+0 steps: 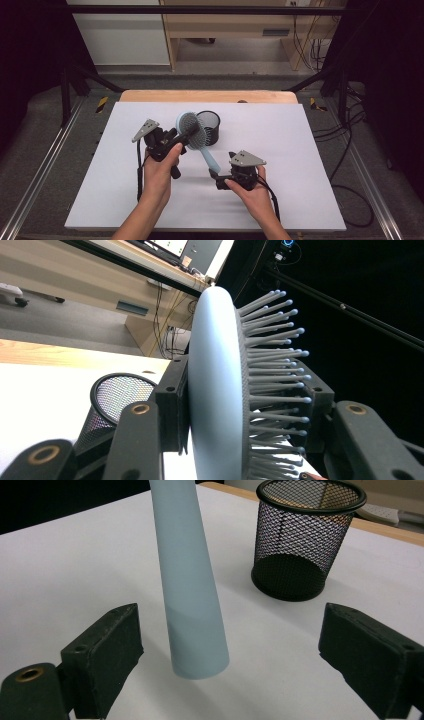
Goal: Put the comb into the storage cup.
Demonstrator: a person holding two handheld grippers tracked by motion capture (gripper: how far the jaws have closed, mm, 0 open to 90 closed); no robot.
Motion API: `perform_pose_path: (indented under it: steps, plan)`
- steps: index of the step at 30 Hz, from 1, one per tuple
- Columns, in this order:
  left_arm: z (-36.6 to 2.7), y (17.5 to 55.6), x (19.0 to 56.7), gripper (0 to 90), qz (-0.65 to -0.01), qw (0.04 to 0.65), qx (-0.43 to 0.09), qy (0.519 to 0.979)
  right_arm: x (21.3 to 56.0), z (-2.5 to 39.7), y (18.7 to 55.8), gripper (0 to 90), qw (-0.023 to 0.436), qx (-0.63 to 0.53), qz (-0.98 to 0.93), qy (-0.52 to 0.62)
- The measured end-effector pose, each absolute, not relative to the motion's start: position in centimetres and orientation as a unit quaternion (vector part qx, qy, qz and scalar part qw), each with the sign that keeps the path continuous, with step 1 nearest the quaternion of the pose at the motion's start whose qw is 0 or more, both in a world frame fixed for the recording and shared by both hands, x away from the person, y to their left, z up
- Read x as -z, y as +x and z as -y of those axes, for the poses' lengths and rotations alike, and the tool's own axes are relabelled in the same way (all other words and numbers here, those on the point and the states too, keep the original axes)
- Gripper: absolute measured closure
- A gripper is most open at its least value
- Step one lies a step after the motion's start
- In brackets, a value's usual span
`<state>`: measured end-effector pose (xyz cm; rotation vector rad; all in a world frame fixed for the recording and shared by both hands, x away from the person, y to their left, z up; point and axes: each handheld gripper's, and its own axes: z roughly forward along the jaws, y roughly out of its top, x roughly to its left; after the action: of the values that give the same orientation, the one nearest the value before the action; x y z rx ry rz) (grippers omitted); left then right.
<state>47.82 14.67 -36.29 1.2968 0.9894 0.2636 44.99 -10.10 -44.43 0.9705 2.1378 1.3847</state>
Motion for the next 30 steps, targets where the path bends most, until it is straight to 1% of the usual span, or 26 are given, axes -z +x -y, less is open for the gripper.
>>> perform_pose_path:
  steps: [13, 19, 24, 25, 26, 27, 28, 30]
  plan:
    - [-15.2, 47.9, 36.0, 50.7, -0.439, 0.678, -0.124, 0.576, 44.4, 11.0, 45.1, 11.1, 0.195, -0.5, -0.767, 0.353]
    - [-15.5, 48.0, 35.3, 50.7, -0.431, 0.679, -0.134, 0.579, 44.3, 11.8, 44.8, 8.4, 0.215, -0.498, -0.762, 0.353]
    - [-15.7, 48.3, 34.3, 50.6, -0.426, 0.684, -0.139, 0.575, 44.3, 12.7, 44.6, 8.0, 0.228, -0.489, -0.765, 0.352]
    - [-15.8, 48.4, 34.0, 50.6, -0.425, 0.686, -0.14, 0.574, 44.3, 13.2, 44.5, 7.1, 0.236, -0.488, -0.763, 0.352]
    - [-15.8, 48.6, 33.4, 50.6, -0.421, 0.685, -0.144, 0.577, 44.5, 14.6, 44.3, 5.9, 0.261, -0.485, -0.756, 0.355]
    - [-15.8, 48.6, 33.4, 50.6, -0.421, 0.685, -0.144, 0.577, 44.5, 14.6, 44.3, 5.9, 0.261, -0.485, -0.756, 0.355]
    - [-15.7, 48.9, 32.8, 50.6, -0.417, 0.683, -0.149, 0.58, 44.7, 16.2, 44.1, 5.6, 0.276, -0.481, -0.748, 0.365]
    - [-15.7, 49.0, 32.4, 50.6, -0.415, 0.684, -0.151, 0.58, 44.8, 16.8, 44.0, 5.6, 0.276, -0.482, -0.745, 0.369]
